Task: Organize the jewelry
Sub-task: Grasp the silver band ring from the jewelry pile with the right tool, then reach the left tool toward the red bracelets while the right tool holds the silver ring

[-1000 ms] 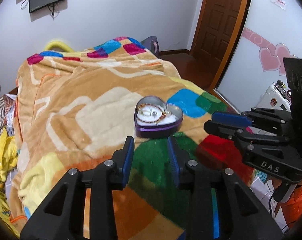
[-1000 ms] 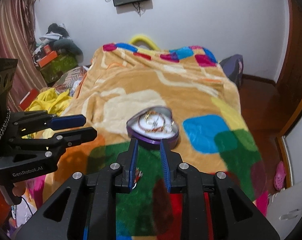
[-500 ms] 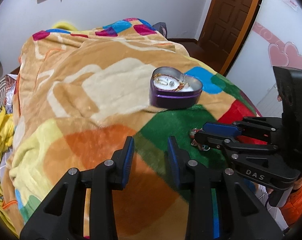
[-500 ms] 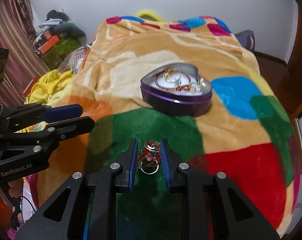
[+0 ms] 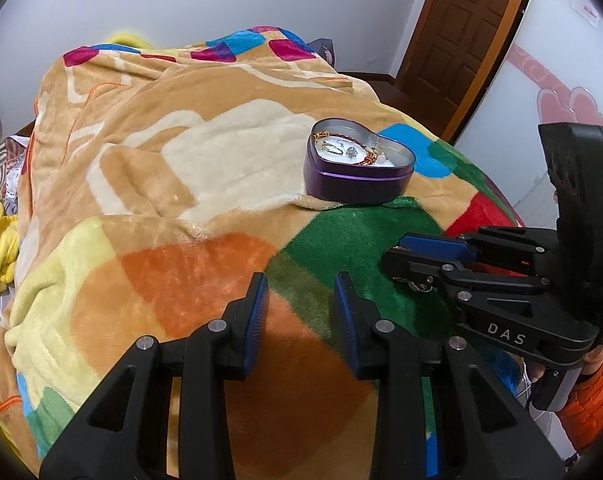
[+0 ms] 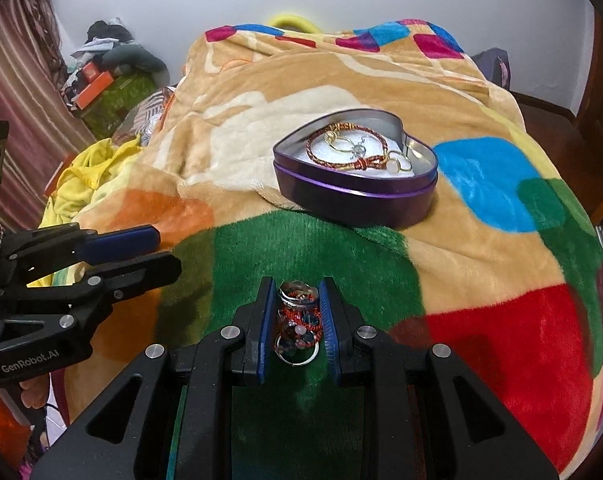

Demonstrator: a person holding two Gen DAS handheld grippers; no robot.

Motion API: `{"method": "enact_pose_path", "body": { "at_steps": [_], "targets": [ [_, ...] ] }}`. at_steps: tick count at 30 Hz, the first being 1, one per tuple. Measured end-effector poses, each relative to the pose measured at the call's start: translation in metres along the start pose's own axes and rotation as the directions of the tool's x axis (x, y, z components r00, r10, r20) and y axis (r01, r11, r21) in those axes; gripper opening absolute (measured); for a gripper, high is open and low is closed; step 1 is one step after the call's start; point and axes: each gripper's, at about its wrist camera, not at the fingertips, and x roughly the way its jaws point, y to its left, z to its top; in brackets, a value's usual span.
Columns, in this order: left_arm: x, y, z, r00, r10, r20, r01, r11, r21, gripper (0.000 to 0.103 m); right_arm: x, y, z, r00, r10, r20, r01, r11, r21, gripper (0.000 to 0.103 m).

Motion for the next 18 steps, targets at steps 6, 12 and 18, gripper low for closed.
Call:
{"method": "enact_pose_path", "body": {
  "at_steps": [6, 12, 18],
  "targets": [
    [0.000, -0.005, 0.000, 1.000, -0.009, -0.002, 0.009, 1.000, 0.006, 0.033, -0.017, 0.002, 0.003, 0.998, -0.010, 0.058, 0.011, 1.000, -0.013, 0.020],
    [0.000, -0.016, 0.001, 1.000, -0.030, -0.006, 0.030, 0.999, 0.018, 0.033, -0.043, -0.011, 0.005, 0.992, -0.043, 0.122, 0.042, 0.999, 0.011, 0.020],
    [0.008, -0.036, 0.000, 0.998, -0.053, -0.029, 0.054, 0.997, 0.052, 0.033, -0.055, -0.026, 0.000, 0.986, -0.084, 0.141, 0.080, 0.996, 0.033, 0.020]
  ]
}}
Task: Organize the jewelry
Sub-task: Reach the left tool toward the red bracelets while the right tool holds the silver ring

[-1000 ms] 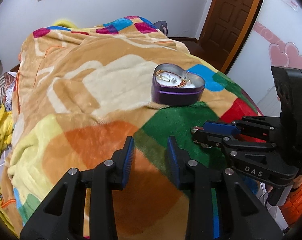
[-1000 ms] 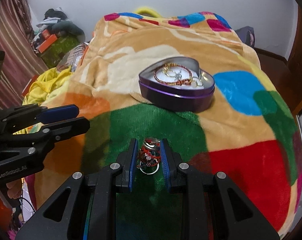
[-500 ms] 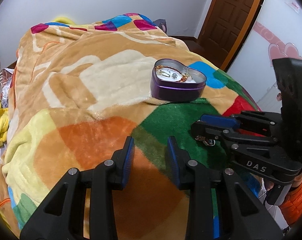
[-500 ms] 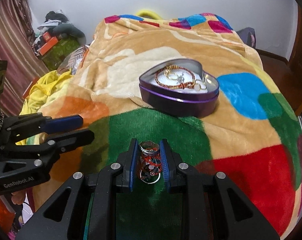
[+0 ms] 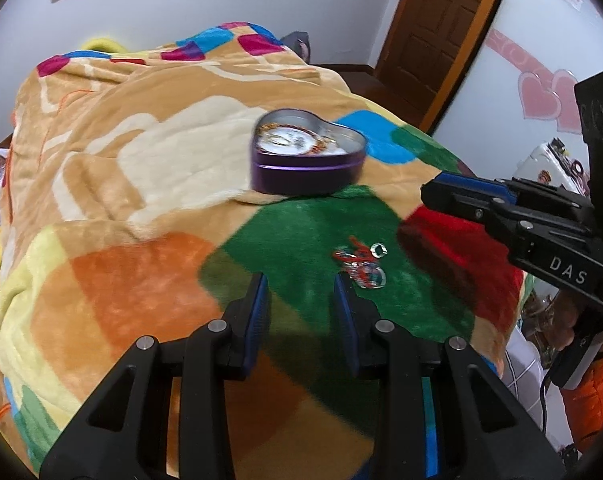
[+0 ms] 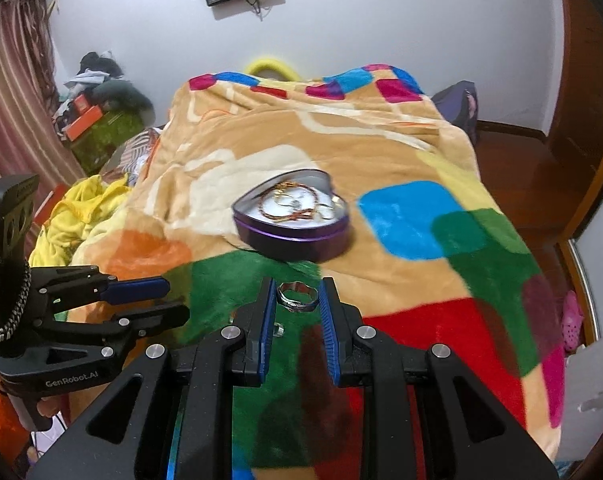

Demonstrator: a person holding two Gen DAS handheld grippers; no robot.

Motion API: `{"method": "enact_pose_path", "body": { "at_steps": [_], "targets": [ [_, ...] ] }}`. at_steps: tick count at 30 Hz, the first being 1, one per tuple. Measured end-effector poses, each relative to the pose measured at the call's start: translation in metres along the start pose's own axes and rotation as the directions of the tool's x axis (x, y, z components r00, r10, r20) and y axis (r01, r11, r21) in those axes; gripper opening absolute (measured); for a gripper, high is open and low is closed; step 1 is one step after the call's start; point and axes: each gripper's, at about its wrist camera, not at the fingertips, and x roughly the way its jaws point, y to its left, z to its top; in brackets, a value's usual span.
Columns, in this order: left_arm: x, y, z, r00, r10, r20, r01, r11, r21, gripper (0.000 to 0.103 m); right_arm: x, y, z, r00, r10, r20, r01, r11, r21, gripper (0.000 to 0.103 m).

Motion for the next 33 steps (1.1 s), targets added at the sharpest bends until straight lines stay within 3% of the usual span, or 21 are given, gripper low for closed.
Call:
{"method": "enact_pose_path", "body": {
  "at_steps": [5, 8, 12, 17, 33],
  "targets": [
    [0.012, -0.011, 0.000, 1.000, -0.008, -0.018, 0.009, 1.000, 0.013, 0.033, -0.003, -0.009, -0.008, 1.000, -0.005, 0.000, 0.005, 1.000, 0.016, 0.020],
    [0.018, -0.011, 0.002, 1.000, -0.012, -0.025, 0.012, 1.000, 0.004, 0.025, -0.005, -0.012, -0.010, 1.000, -0.004, -0.001, 0.004, 1.000, 0.016, 0.020],
    [0.026, -0.011, 0.004, 0.997, -0.058, -0.044, 0.057, 0.998, -0.024, 0.023, -0.006, -0.015, -0.012, 1.000, 0.000, 0.002, 0.000, 1.000, 0.021, 0.020],
    [0.031, -0.019, 0.006, 0.995, -0.081, -0.052, 0.080, 0.997, -0.013, 0.009, -0.007, -0.021, -0.013, 1.000, 0.006, 0.008, -0.006, 0.999, 0.033, 0.020],
    [0.001, -0.013, 0.009, 1.000, 0.001, 0.025, -0.001, 1.000, -0.012, 0.009, -0.020, -0.022, -0.011, 0.999, 0.024, 0.043, -0.026, 0.999, 0.047, 0.020]
  ]
}}
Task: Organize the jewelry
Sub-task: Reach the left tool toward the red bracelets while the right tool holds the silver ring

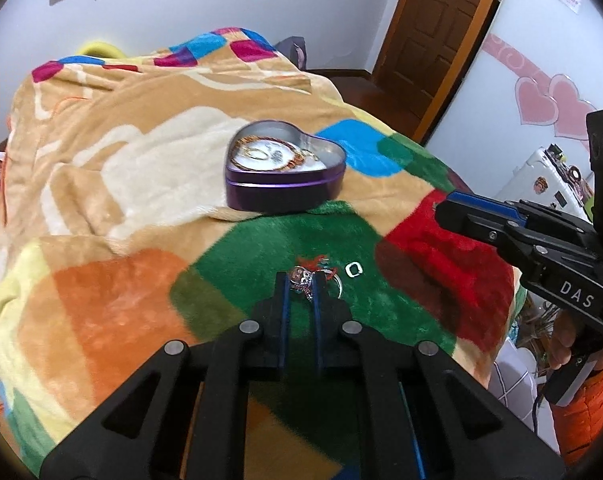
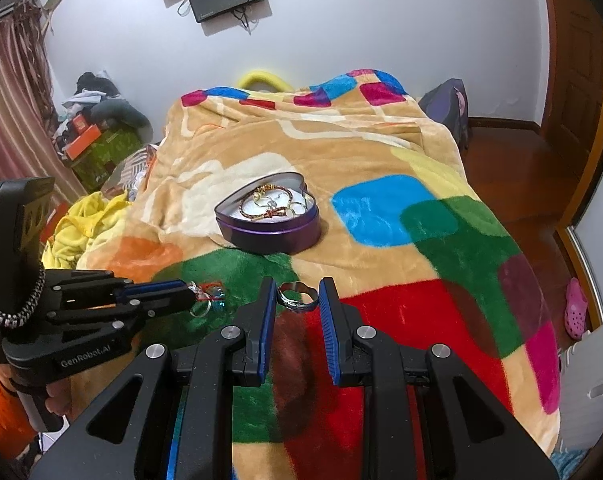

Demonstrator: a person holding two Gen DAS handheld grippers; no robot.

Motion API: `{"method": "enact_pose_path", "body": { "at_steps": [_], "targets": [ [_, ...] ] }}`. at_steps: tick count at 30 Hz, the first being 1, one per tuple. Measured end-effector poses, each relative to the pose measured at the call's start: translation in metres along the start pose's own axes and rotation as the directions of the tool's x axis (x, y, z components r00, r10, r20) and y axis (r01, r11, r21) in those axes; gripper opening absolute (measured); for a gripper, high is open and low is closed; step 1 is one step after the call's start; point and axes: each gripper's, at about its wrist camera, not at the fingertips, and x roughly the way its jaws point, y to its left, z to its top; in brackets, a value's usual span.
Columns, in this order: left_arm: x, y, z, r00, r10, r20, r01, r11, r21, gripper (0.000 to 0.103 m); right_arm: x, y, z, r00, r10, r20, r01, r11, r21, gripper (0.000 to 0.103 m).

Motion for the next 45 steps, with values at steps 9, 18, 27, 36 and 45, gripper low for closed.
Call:
{"method": "enact_pose_path", "body": {
  "at_steps": [9, 18, 27, 36, 45],
  "targets": [
    [-0.006, 0.010, -0.010, 0.999, 0.027, -0.026, -0.027, 1.000, 0.004, 0.009, -0.001, 0.008, 0.001, 1.000, 0.013, 0.004, -0.013, 1.000, -0.012, 0.020],
    [-0.001, 0.008, -0.026, 0.994, 0.074, -0.085, -0.068, 0.996, 0.065, 0.010, -0.001, 0.012, 0.002, 1.000, 0.020, 0.002, -0.020, 0.999, -0.026, 0.020],
    [0.007, 0.022, -0.021, 0.994, 0.058, -0.089, -0.057, 0.998, 0.005, 0.011, 0.000, 0.014, 0.001, 1.000, 0.022, -0.003, -0.022, 0.999, -0.029, 0.020],
    [0.014, 0.015, -0.015, 0.996, 0.018, -0.084, -0.018, 1.000, 0.006, 0.019, 0.004, 0.012, 0.001, 1.000, 0.023, -0.013, -0.023, 0.999, -0.025, 0.020],
    [0.022, 0.005, -0.013, 0.995, -0.028, -0.100, 0.030, 0.999, 0.013, 0.023, 0.008, 0.011, 0.000, 0.999, 0.025, -0.021, -0.025, 0.999, -0.027, 0.020]
  ]
}}
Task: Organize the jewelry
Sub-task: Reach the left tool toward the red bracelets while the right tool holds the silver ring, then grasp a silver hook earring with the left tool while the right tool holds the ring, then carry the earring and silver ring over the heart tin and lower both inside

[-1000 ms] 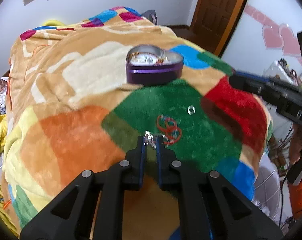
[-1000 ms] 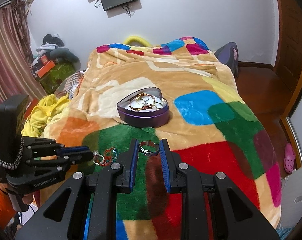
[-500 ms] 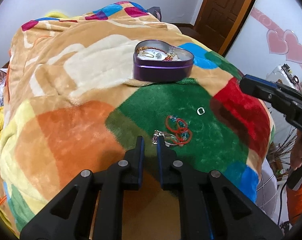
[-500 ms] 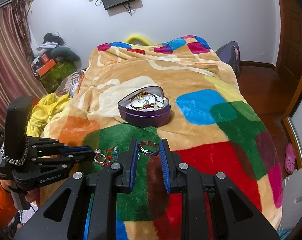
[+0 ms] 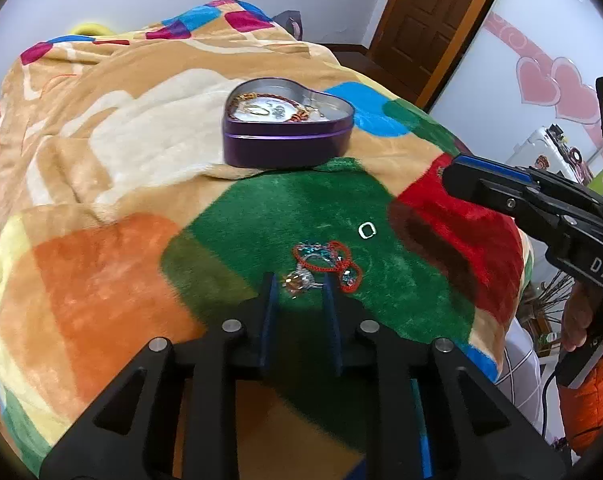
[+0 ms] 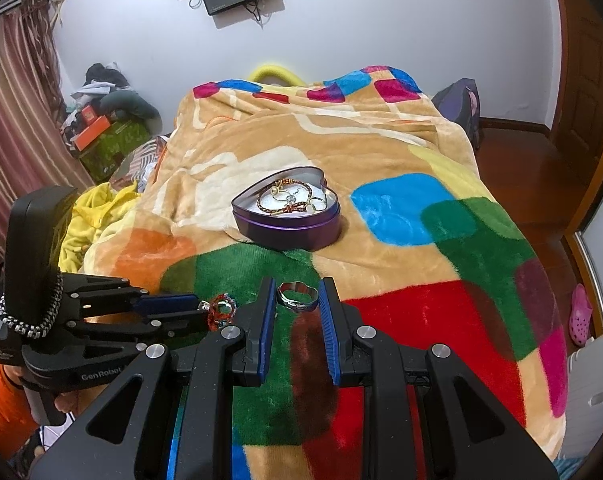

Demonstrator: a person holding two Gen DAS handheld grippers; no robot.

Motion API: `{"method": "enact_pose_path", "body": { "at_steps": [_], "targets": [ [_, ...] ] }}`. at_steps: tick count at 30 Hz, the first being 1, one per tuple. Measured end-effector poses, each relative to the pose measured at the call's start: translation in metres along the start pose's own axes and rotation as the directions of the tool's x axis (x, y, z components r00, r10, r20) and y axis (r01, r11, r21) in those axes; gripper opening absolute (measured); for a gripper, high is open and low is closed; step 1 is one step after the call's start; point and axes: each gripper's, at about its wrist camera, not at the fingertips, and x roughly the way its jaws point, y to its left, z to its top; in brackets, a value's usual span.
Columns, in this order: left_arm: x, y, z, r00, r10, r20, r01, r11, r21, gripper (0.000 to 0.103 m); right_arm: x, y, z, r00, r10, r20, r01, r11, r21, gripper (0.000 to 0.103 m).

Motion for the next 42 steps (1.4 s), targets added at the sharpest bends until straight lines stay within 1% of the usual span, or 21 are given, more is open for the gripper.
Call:
{"method": "enact_pose_path", "body": {
  "at_steps": [8, 10, 11, 14, 18, 26, 34, 42],
  "targets": [
    [0.004, -0.002, 0.001, 1.000, 0.009, 0.018, -0.009, 1.000, -0.002, 0.024, 0.001, 0.001, -0.001, 1.000, 0.001, -0.003, -0.001, 1.000, -0.001, 0.020],
    [0.002, 0.000, 0.001, 0.999, 0.017, 0.027, -0.016, 1.000, -0.006, 0.012, 0.000, 0.001, -0.001, 1.000, 0.001, 0.002, -0.001, 1.000, 0.000, 0.020],
    [0.001, 0.001, 0.001, 0.999, 0.020, 0.028, -0.020, 1.000, -0.007, 0.011, 0.000, 0.001, 0.000, 1.000, 0.002, 0.004, -0.002, 1.000, 0.000, 0.020],
    [-0.006, 0.006, 0.002, 0.998, 0.037, 0.050, -0.036, 0.999, -0.021, 0.011, -0.002, 0.003, 0.004, 1.000, 0.004, 0.018, -0.004, 1.000, -0.001, 0.020],
    [-0.015, 0.013, 0.005, 0.996, 0.042, 0.072, -0.039, 0.999, -0.038, 0.011, -0.005, 0.005, 0.010, 0.999, 0.010, 0.035, -0.010, 1.000, -0.003, 0.020],
    [-0.039, 0.016, 0.019, 0.985, 0.080, 0.155, -0.074, 0.996, -0.045, 0.011, -0.005, 0.012, 0.021, 0.998, 0.017, 0.054, -0.016, 1.000, -0.018, 0.020],
    [-0.057, 0.016, 0.044, 0.970, 0.075, 0.230, -0.067, 0.997, -0.042, 0.011, -0.008, 0.017, 0.041, 0.995, 0.026, 0.096, -0.023, 0.999, -0.034, 0.020],
    [-0.055, 0.019, 0.064, 0.963, 0.064, 0.261, -0.056, 0.998, -0.037, 0.011, 0.000, 0.018, 0.057, 0.992, 0.034, 0.120, -0.030, 0.999, -0.040, 0.020]
  ]
}}
